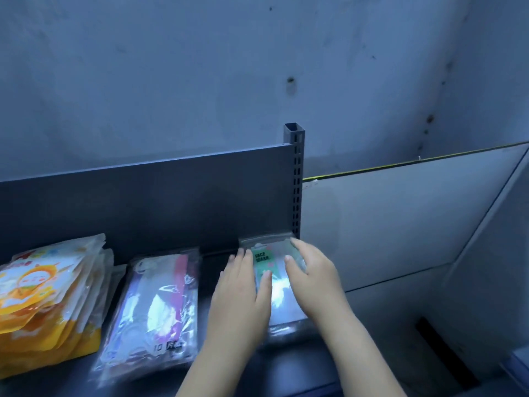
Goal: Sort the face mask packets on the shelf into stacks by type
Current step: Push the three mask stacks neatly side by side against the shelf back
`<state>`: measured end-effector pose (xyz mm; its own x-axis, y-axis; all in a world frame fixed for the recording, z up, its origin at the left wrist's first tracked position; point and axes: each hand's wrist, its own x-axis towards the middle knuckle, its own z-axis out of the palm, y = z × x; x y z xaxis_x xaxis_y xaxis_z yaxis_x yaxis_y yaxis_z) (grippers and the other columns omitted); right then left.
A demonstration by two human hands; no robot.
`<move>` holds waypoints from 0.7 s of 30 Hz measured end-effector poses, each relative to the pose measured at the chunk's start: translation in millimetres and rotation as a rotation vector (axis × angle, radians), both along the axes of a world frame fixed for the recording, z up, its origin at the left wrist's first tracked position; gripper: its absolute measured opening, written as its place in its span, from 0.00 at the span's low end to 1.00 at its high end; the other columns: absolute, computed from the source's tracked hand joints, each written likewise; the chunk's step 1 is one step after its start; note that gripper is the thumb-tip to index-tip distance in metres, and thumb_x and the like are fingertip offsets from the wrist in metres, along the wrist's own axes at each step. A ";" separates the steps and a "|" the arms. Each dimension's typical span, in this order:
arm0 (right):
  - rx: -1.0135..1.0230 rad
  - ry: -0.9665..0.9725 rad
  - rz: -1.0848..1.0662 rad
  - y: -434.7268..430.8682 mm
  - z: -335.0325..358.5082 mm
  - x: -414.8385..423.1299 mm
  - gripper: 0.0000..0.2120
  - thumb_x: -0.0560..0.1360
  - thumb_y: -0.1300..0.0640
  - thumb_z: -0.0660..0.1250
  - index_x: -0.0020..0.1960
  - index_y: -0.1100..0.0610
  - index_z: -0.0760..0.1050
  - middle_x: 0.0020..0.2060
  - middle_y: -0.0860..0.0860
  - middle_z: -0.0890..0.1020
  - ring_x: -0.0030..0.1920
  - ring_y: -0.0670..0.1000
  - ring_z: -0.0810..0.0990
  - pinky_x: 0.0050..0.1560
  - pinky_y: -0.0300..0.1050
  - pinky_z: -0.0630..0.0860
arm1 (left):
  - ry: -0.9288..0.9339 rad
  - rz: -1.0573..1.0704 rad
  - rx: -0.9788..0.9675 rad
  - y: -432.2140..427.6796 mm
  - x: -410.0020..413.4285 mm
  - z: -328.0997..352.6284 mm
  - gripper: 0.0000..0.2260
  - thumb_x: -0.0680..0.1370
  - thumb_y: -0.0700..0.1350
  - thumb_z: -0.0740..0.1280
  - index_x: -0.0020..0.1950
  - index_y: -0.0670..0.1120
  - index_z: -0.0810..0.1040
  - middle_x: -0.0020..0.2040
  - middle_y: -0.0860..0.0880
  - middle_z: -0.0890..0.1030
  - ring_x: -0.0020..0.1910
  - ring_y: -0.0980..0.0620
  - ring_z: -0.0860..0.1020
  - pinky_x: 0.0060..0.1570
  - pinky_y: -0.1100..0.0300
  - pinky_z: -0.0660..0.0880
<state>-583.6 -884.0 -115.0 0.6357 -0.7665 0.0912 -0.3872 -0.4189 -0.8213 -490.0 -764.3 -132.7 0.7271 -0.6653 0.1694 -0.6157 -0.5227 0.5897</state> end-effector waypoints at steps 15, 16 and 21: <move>0.414 0.031 0.107 -20.9 -36.7 1.5 0.40 0.68 0.38 0.60 0.80 0.43 0.65 0.75 0.44 0.75 0.76 0.53 0.73 0.75 0.57 0.72 | 0.500 0.094 -0.267 0.2 -15.9 -10.9 0.23 0.86 0.48 0.57 0.82 0.56 0.59 0.83 0.57 0.53 0.77 0.68 0.49 0.77 0.60 0.48; 0.414 0.037 0.110 -14.2 -29.2 2.2 0.38 0.73 0.40 0.61 0.83 0.45 0.62 0.78 0.43 0.72 0.79 0.52 0.69 0.78 0.55 0.68 | 0.504 0.113 -0.266 1.9 -13.7 -9.7 0.24 0.85 0.46 0.58 0.82 0.55 0.59 0.84 0.56 0.53 0.78 0.66 0.49 0.78 0.59 0.48; 0.457 0.006 0.140 1.4 -22.7 7.4 0.32 0.86 0.48 0.59 0.86 0.50 0.51 0.85 0.44 0.57 0.84 0.47 0.56 0.79 0.45 0.56 | 0.587 0.213 -0.302 13.8 -8.2 -2.1 0.28 0.83 0.41 0.60 0.83 0.51 0.58 0.83 0.54 0.57 0.81 0.56 0.56 0.77 0.58 0.54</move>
<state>-576.2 -882.6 -137.7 0.7356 -0.6339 -0.2389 -0.3576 -0.0639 -0.9317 -498.2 -750.5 -134.8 0.8648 -0.4831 -0.1365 -0.0525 -0.3576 0.9324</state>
